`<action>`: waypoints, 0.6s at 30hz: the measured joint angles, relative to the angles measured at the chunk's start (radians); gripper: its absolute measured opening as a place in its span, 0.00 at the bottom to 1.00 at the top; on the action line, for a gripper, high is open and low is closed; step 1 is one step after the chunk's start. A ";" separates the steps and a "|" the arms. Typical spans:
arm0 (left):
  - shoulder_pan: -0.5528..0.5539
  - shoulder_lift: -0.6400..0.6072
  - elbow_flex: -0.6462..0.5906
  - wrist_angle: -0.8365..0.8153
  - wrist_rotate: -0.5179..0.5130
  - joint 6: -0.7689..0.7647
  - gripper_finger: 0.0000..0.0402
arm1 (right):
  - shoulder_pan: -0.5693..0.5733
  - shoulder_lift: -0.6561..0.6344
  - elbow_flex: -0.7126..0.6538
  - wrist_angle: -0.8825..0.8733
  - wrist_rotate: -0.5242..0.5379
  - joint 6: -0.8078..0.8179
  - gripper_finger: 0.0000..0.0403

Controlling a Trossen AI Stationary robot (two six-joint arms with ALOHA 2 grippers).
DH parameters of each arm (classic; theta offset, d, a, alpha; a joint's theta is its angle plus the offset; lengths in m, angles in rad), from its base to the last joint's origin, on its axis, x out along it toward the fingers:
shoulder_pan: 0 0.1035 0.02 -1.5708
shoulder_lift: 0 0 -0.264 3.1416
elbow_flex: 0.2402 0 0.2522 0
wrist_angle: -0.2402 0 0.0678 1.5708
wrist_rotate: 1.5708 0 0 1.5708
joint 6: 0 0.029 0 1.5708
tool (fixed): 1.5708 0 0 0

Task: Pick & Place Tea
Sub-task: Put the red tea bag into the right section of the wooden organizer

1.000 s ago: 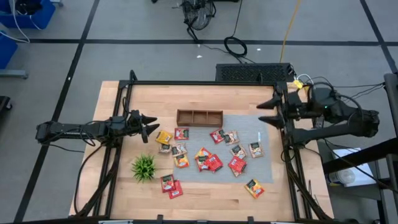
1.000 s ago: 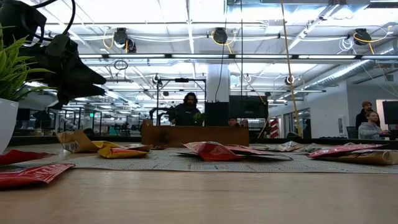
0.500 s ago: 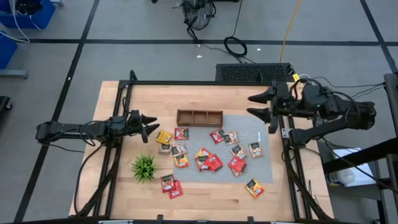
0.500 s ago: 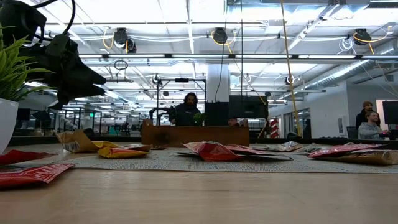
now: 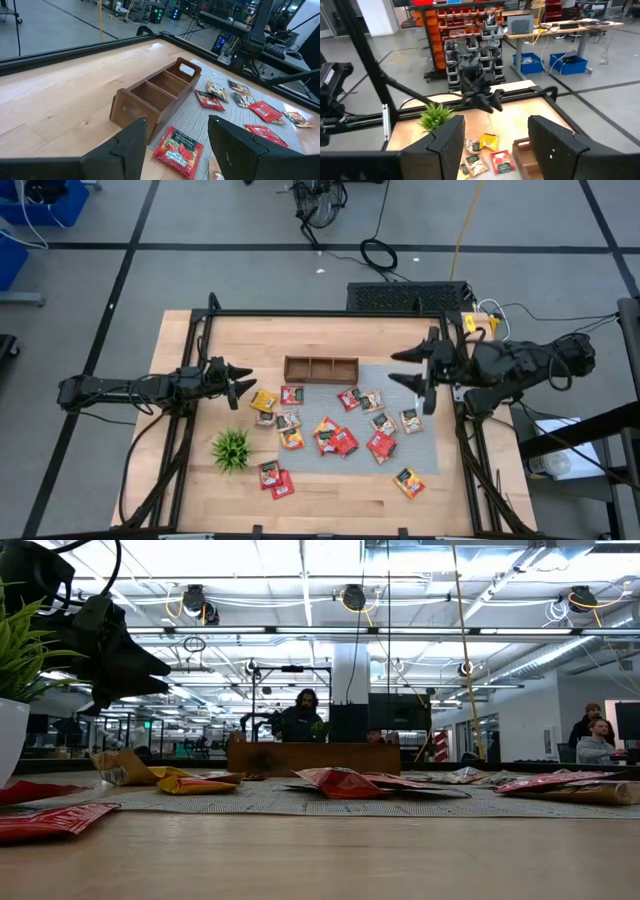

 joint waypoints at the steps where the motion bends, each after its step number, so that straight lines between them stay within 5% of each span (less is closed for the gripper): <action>1: 0.000 0.000 0.000 0.000 0.000 0.000 0.53 | 0.021 0.002 0.000 0.001 0.002 0.002 0.50; 18: 0.000 0.000 0.000 0.000 0.000 0.000 0.53 | 0.378 0.047 0.000 -0.030 0.285 0.052 0.50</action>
